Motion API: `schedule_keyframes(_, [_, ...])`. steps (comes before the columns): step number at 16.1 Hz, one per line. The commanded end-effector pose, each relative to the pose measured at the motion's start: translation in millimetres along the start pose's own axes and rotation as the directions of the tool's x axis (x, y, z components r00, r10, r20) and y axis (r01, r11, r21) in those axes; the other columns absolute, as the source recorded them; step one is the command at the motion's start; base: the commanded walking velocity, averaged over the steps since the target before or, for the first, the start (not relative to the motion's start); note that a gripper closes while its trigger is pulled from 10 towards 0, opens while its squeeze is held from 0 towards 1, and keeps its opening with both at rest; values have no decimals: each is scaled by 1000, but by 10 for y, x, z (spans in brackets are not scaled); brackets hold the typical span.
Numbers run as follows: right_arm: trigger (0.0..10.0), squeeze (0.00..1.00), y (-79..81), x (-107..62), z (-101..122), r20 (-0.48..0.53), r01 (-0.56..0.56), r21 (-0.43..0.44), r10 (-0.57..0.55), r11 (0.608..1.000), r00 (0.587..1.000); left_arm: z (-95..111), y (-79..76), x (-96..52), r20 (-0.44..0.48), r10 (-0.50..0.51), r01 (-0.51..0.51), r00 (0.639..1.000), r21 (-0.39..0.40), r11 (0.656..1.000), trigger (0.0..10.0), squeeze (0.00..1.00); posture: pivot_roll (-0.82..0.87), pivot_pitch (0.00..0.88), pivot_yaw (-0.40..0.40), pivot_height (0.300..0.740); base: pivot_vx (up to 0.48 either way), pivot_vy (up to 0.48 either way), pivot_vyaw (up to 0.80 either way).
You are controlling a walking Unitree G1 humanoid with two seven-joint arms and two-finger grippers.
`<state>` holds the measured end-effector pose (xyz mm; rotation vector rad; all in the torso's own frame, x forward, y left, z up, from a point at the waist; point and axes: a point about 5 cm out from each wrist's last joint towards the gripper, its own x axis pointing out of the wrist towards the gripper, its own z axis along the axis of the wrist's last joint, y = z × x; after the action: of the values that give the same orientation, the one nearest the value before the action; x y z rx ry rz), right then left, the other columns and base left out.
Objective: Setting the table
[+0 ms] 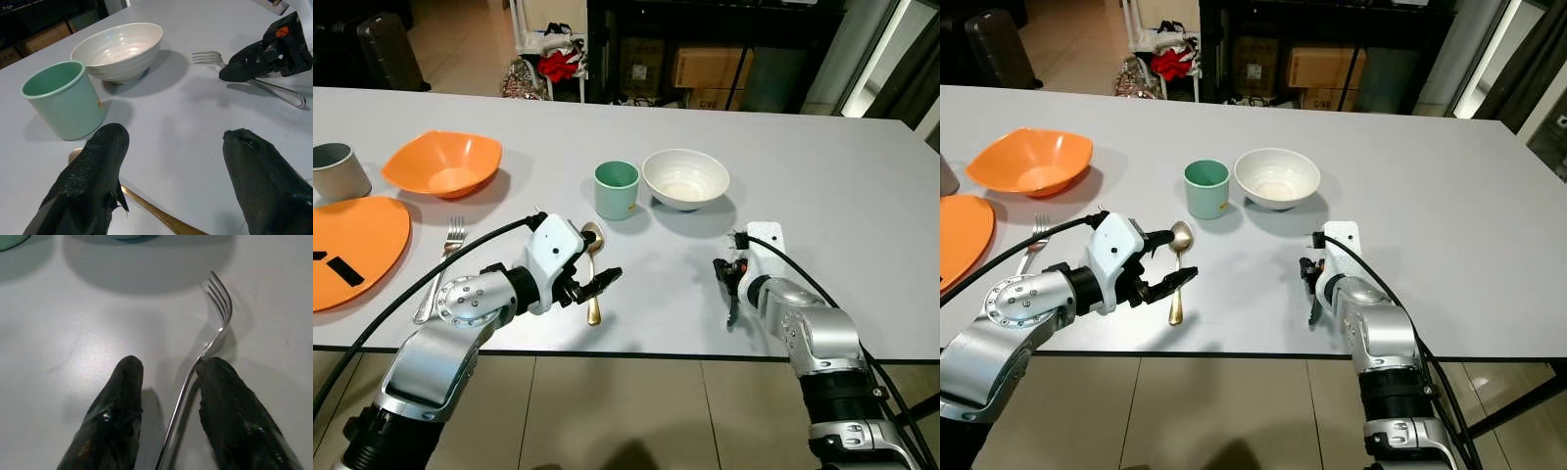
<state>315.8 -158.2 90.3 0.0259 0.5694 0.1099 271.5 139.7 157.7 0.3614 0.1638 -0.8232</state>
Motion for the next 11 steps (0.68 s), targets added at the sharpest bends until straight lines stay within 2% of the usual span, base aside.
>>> schedule_keyframes(1, [0,0,-6,4,13,6,0,2,0,1000,1000,64,5,-2,14,-10,9,1000,26,1000,10000,0,32,0,-35,740,0,0,0])
schedule_keyframes(11, [0,0,-48,18,-45,-22,11,42,-10,999,1000,55,-21,1,1,-46,46,999,35,998,10000,0,32,0,-29,740,0,0,0])
